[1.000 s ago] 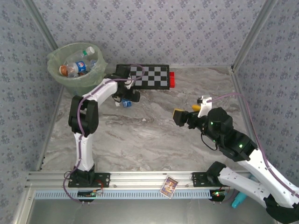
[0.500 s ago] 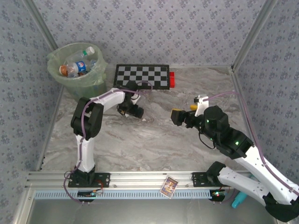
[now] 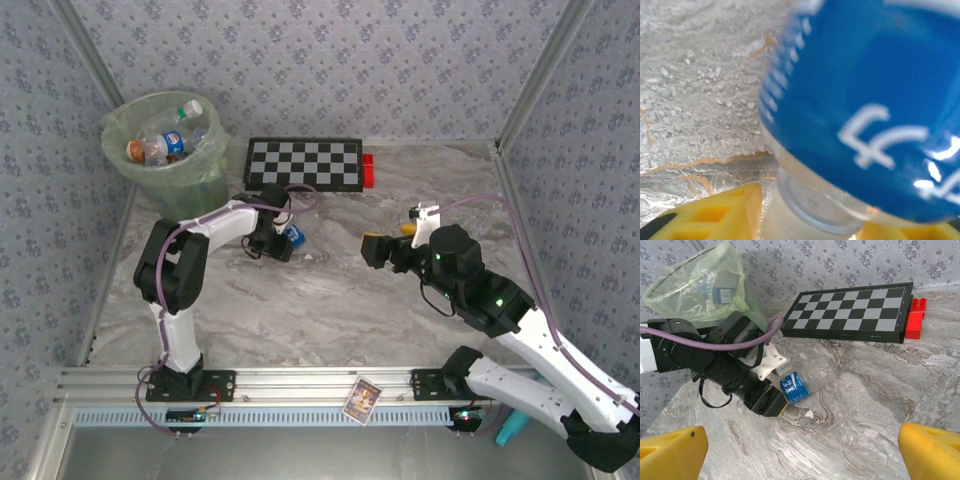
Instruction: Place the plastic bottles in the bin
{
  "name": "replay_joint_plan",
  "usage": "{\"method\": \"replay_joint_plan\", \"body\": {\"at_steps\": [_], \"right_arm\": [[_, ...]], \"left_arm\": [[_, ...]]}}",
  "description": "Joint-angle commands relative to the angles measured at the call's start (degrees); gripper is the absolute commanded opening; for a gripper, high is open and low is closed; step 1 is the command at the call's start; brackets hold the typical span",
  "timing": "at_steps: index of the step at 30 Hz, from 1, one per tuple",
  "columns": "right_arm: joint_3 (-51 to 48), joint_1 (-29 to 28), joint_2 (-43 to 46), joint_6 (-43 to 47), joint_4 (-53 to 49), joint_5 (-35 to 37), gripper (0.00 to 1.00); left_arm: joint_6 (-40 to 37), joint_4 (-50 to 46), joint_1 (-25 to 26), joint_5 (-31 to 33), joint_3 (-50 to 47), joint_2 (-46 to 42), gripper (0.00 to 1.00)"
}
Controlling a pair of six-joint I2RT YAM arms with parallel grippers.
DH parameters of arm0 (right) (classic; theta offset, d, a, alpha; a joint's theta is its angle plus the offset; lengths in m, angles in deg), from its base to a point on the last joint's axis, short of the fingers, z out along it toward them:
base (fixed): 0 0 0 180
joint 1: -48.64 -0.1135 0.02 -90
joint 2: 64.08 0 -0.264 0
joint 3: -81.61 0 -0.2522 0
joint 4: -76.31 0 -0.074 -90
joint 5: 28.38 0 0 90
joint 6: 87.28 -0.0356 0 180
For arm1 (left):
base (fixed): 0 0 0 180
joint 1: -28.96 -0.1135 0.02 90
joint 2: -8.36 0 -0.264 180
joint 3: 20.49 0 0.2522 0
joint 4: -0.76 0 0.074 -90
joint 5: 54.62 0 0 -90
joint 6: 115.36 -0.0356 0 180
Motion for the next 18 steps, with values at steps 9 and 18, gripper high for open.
{"method": "replay_joint_plan", "body": {"at_steps": [9, 18], "right_arm": [[0.01, -0.95, -1.31, -1.34, 2.72, -0.99, 0.99], [0.79, -2.08, -2.07, -1.2, 2.55, 0.09, 0.99]], "left_arm": [[1.33, -0.13, 1.54, 0.19, -1.28, -6.01, 0.16], [2.99, 0.13, 1.72, 0.46, -1.02, -9.89, 0.18]]}}
